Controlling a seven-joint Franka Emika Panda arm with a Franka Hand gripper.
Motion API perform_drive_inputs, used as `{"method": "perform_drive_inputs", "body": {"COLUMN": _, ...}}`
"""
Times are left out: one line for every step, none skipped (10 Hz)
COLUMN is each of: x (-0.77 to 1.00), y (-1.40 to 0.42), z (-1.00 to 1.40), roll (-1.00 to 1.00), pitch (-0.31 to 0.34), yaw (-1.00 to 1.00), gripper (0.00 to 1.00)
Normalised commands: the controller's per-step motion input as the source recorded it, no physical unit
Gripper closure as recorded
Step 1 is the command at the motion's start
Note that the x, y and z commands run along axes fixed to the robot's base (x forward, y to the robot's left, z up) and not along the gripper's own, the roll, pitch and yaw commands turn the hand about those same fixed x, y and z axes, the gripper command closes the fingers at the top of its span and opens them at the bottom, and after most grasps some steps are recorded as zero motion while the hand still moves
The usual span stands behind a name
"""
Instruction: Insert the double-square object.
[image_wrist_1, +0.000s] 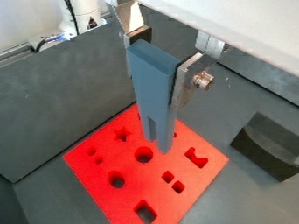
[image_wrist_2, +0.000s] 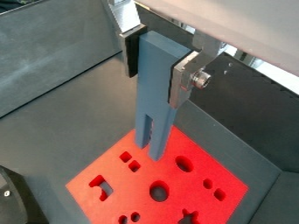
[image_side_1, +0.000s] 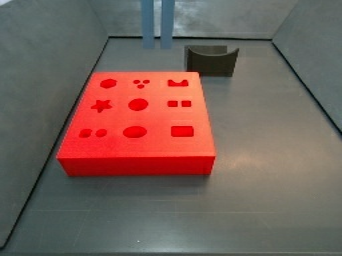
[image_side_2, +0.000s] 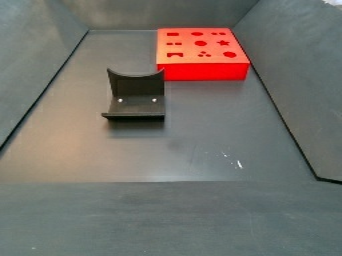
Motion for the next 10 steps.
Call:
{"method": "perform_drive_inputs", "body": {"x": 0.00, "y": 0.00, "z": 0.00, "roll": 0.00, "pitch": 0.014, "yaw": 0.00, "gripper": 1.00}}
{"method": "perform_drive_inputs", "body": {"x": 0.00, "y": 0.00, "z": 0.00, "roll": 0.00, "pitch": 0.004, "yaw": 0.00, "gripper": 1.00}}
{"method": "perform_drive_inputs", "body": {"x": 0.00, "y": 0.00, "z": 0.00, "roll": 0.02, "pitch": 0.000, "yaw": 0.00, "gripper": 1.00}}
{"method": "perform_drive_inputs", "body": {"x": 0.05, "y": 0.00, "z": 0.00, "roll": 0.00, "pitch": 0.017, "yaw": 0.00, "gripper": 1.00}}
{"method": "perform_drive_inputs", "body": {"x": 0.24, "y": 0.14, "z": -0.11, "roll": -0.07, "pitch": 0.000, "yaw": -0.41, "gripper": 1.00}}
{"method": "perform_drive_inputs", "body": {"x": 0.39, "y": 0.28, "z": -0.33, "roll": -0.17, "pitch": -0.006, "yaw": -0.59, "gripper": 1.00}}
{"method": "perform_drive_inputs", "body": {"x": 0.41, "y": 0.26, "z": -0.42, "roll": -0.18, "pitch": -0.016, "yaw": -0.60, "gripper": 1.00}}
{"method": "perform_drive_inputs", "body": {"x": 0.49, "y": 0.11, "z": -0.43, "roll": -0.31, "pitch": 0.000, "yaw": -0.58, "gripper": 1.00}}
{"method": "perform_drive_inputs", "body": {"x": 0.44, "y": 0.02, "z": -0.30, "roll": -0.34, "pitch": 0.000, "yaw": -0.53, "gripper": 1.00}}
{"method": "perform_drive_inputs", "body": {"x": 0.45, "y": -0.01, "z": -0.41, "roll": -0.25, "pitch": 0.000, "yaw": -0.41, "gripper": 1.00}}
